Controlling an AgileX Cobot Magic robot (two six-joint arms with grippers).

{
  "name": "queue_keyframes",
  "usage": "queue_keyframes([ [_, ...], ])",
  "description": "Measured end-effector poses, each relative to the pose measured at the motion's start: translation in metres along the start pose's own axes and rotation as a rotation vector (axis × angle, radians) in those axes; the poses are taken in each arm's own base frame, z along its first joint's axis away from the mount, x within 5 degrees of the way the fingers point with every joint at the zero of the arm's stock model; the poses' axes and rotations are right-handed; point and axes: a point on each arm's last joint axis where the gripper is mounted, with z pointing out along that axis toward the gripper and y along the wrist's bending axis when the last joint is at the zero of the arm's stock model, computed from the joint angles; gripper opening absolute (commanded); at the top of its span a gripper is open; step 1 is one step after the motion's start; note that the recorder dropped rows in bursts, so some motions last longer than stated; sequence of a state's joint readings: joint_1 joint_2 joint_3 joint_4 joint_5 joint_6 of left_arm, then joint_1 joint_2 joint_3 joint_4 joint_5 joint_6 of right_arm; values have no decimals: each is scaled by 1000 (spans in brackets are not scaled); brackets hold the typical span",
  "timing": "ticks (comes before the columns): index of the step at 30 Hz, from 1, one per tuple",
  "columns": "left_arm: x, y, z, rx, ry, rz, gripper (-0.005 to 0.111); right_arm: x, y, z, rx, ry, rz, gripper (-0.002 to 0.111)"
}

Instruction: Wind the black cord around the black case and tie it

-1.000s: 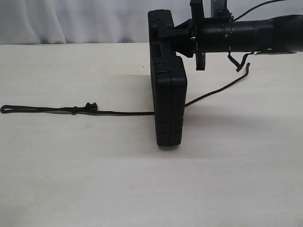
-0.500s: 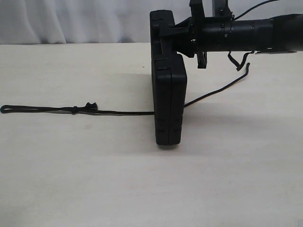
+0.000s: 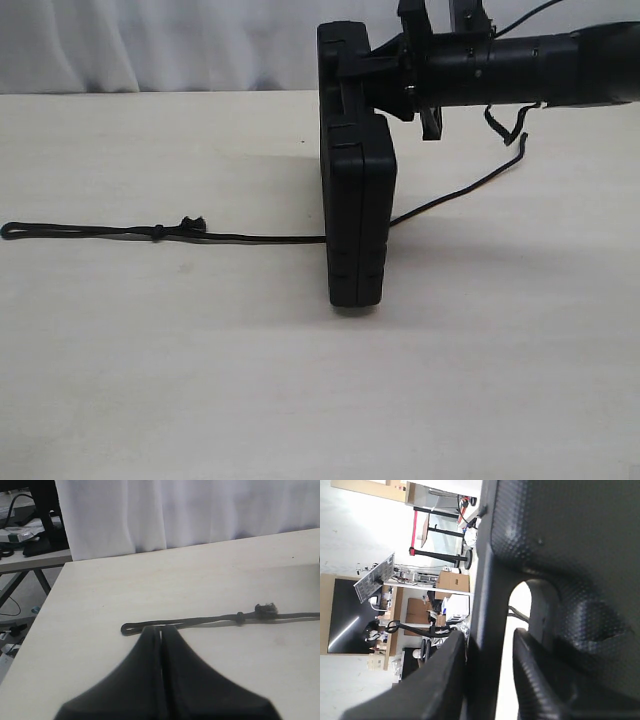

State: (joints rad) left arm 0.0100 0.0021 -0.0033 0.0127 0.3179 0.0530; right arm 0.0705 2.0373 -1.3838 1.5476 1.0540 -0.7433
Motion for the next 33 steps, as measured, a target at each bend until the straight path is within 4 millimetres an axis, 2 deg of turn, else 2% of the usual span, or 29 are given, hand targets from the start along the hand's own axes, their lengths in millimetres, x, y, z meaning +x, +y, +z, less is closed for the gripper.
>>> queue_keyframes([
  [12,0,0,0,0,0,0,0,0,2,-2,32,-4,-29,30],
  [27,0,0,0,0,0,0,0,-2,16,-16,202,-29,-139,30],
  [33,0,0,0,0,0,0,0,-4,22,-14,277,-7,-171,30],
])
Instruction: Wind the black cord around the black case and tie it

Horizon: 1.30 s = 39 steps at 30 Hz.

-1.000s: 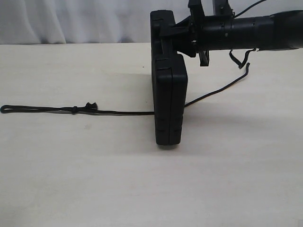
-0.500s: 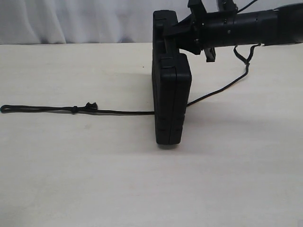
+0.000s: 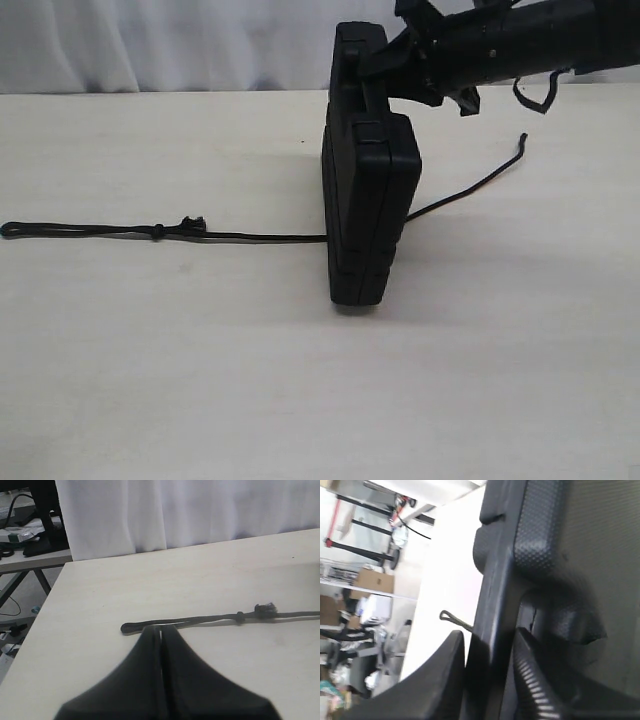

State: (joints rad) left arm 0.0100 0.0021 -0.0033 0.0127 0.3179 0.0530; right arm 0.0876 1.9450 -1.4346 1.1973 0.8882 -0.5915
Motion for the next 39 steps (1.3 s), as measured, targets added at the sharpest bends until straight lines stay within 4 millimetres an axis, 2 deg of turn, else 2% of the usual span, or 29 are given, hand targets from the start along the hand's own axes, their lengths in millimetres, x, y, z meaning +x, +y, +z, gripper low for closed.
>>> queue_keyframes([
  [3,0,0,0,0,0,0,0,-3,11,3,68,24,-35,30],
  [6,0,0,0,0,0,0,0,-4,30,9,230,43,-100,30],
  [8,0,0,0,0,0,0,0,-3,35,11,349,41,-148,30],
  [10,0,0,0,0,0,0,0,-4,36,12,448,26,-231,30],
  [13,0,0,0,0,0,0,0,-8,26,15,540,6,-328,30],
  [15,0,0,0,0,0,0,0,-8,29,17,546,6,-340,29],
  [19,0,0,0,0,0,0,0,-7,43,19,545,41,-380,4],
  [26,0,0,0,0,0,0,0,-3,54,24,549,92,-428,4],
  [36,0,0,0,0,0,0,0,-2,54,23,559,112,-432,4],
  [39,0,0,0,0,0,0,0,-2,54,23,560,114,-432,9],
])
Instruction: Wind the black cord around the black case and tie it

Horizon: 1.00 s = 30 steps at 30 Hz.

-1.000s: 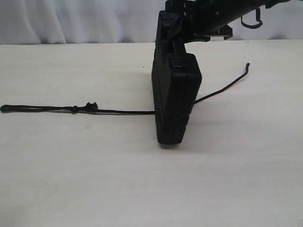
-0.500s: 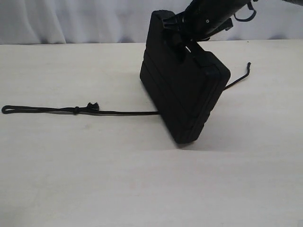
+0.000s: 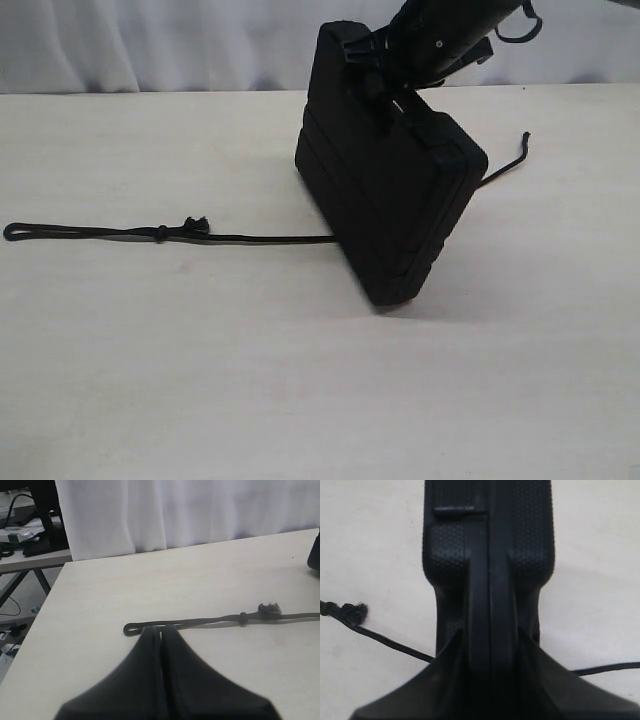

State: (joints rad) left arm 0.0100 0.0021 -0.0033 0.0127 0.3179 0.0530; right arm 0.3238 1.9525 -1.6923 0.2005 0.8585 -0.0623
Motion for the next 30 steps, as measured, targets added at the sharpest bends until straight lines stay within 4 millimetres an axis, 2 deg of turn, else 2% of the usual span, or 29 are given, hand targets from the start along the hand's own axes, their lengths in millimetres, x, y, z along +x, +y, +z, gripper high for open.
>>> queue_keyframes([
  [4,0,0,0,0,0,0,0,-1,1,-2,0,11,-3,24],
  [7,0,0,0,0,0,0,0,-2,2,-5,-5,29,-5,27],
  [30,0,0,0,0,0,0,0,-8,7,-20,-18,143,-26,27],
])
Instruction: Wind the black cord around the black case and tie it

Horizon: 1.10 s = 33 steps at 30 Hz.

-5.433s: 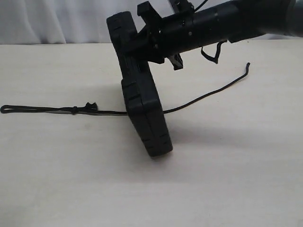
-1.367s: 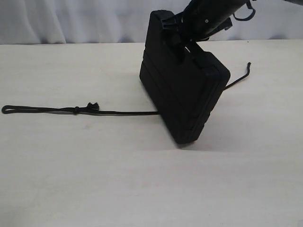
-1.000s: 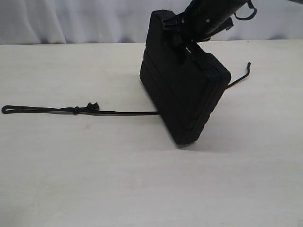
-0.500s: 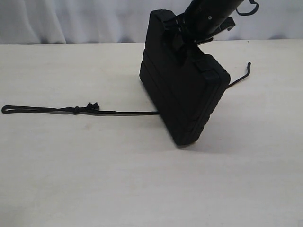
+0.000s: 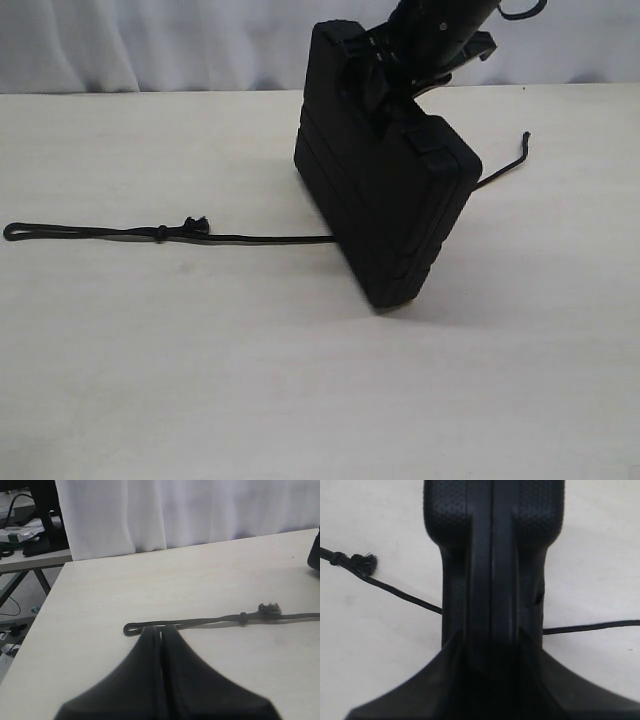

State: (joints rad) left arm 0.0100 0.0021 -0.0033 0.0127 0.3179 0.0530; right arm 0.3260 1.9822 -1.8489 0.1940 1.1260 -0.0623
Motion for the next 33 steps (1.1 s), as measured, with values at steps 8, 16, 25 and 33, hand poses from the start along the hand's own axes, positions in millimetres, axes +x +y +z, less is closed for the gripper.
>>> queue_keyframes([
  [8,0,0,0,0,0,0,0,0,-2,-1,20,6,-11,27],
  [16,0,0,0,0,0,0,0,-2,0,-5,18,10,-15,27],
  [25,0,0,0,0,0,0,0,-2,0,-6,17,10,-16,27],
  [33,0,0,0,0,0,0,0,-2,1,-10,21,10,-20,27],
])
